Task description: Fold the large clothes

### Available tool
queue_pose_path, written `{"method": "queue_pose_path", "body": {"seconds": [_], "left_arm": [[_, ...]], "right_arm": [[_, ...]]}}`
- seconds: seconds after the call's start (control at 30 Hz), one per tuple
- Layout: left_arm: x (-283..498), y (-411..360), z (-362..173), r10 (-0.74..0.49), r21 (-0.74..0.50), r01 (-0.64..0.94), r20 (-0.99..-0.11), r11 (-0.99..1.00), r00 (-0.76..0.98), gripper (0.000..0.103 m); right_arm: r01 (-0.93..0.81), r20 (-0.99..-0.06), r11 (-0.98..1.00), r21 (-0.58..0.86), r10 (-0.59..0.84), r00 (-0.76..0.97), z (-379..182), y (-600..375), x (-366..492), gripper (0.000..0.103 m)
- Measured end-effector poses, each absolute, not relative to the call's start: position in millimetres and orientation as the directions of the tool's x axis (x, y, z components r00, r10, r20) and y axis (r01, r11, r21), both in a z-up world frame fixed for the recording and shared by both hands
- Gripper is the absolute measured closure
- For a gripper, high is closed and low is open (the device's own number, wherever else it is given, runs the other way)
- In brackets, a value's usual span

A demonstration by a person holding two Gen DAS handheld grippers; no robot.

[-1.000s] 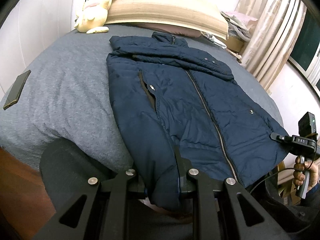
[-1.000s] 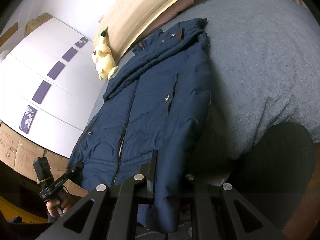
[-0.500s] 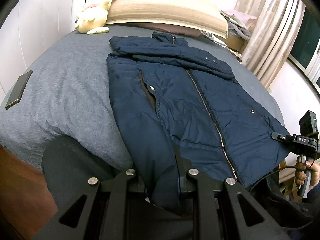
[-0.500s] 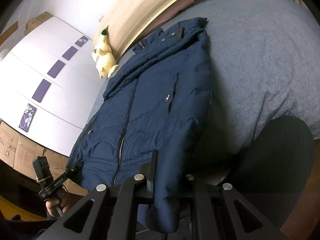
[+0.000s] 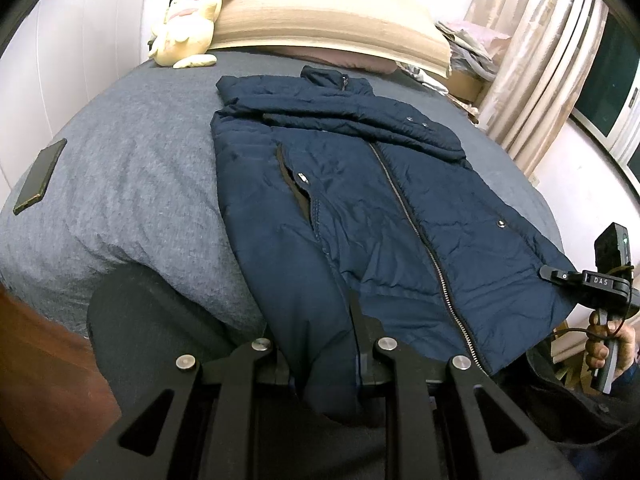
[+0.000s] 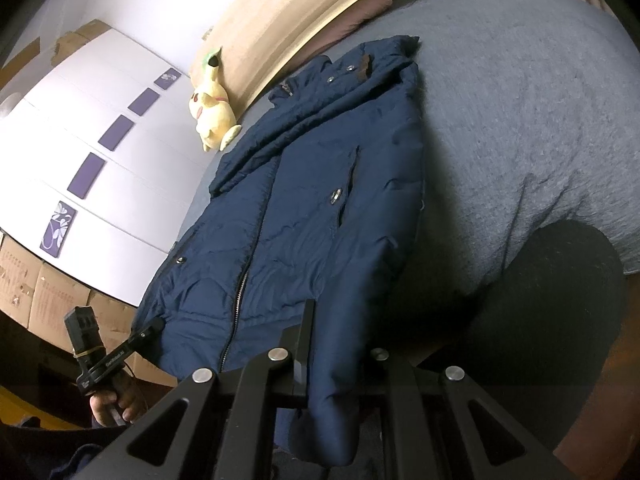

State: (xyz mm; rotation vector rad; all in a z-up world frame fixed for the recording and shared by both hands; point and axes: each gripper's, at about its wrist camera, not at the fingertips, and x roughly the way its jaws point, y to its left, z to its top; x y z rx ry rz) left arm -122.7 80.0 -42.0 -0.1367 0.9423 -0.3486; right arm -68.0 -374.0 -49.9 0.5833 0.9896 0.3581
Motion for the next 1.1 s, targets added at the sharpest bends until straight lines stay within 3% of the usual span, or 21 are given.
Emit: {"method": "queue_pose_path", "body": {"seconds": [0.67, 1.1], "left_arm": [[-119, 101, -26, -0.408, -0.314, 0.261, -0.733, 0.913, 0.544, 0.083], [-80, 103, 36, -0.472, -0.344, 0.324, -0.605, 0.881, 0.641, 0.083]], "right_arm": [[-0.083, -0.668, 0.797, 0.598, 0.553, 0.498, -40, -384, -65, 0.093], [-0.195, -0.547, 0.761, 0.619, 0.596, 0.588, 22, -397, -41, 0.093]]}}
